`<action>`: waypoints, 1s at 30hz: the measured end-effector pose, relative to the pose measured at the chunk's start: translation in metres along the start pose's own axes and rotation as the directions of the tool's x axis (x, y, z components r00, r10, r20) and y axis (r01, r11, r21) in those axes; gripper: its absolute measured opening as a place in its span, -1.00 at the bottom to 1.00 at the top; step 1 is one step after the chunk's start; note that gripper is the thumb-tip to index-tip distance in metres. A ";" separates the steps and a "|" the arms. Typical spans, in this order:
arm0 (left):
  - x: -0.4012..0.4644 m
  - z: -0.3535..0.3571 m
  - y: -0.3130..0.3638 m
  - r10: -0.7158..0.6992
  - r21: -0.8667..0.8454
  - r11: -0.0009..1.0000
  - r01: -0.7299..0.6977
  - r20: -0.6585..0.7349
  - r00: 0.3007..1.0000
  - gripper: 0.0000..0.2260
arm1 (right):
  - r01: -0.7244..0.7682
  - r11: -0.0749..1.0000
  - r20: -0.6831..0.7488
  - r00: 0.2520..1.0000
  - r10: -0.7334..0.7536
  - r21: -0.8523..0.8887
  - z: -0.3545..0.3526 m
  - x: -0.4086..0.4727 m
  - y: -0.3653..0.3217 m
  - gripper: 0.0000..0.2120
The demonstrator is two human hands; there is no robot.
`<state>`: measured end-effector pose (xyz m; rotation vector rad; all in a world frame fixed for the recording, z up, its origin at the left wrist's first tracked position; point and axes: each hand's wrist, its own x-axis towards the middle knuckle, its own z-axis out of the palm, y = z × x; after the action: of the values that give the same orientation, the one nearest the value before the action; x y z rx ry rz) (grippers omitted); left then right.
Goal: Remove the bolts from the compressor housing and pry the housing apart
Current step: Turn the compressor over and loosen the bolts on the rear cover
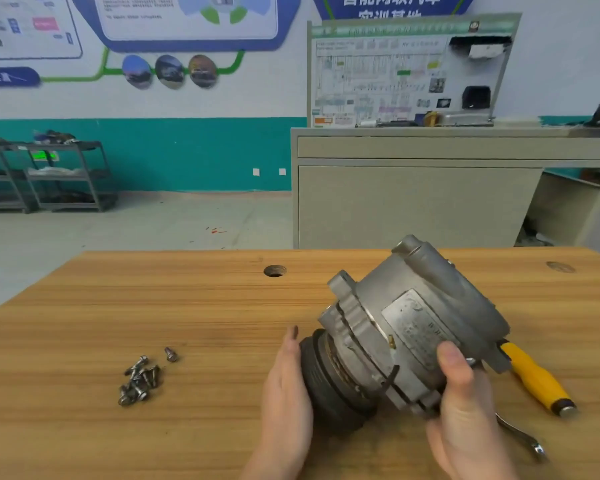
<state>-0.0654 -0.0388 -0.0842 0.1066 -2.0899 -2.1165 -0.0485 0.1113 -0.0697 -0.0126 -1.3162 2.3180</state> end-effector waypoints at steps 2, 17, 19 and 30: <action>-0.002 -0.007 0.008 0.177 0.136 0.976 -0.171 -0.029 0.984 -0.62 | 0.014 1.000 0.031 0.999 -0.014 -0.007 -0.002 0.000 0.003 -0.11; 0.007 -0.061 0.055 0.400 0.217 0.849 -0.481 0.330 0.855 -0.02 | 0.153 0.627 0.407 0.868 0.285 -0.764 -0.008 0.061 -0.037 -0.51; 0.004 -0.051 0.056 0.415 0.244 0.839 -0.486 0.290 0.862 -0.09 | 0.052 0.300 0.108 0.979 0.174 -0.953 -0.037 0.077 -0.045 -0.60; -0.003 -0.045 0.064 0.413 0.336 0.817 -0.468 0.225 0.882 -0.16 | 0.217 -0.270 0.089 0.904 0.417 -0.938 -0.072 0.092 -0.042 -0.71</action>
<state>-0.0507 -0.0830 -0.0211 -0.4574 -2.3004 -1.4679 -0.0963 0.2247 -0.0543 -0.2010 -3.1896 0.3980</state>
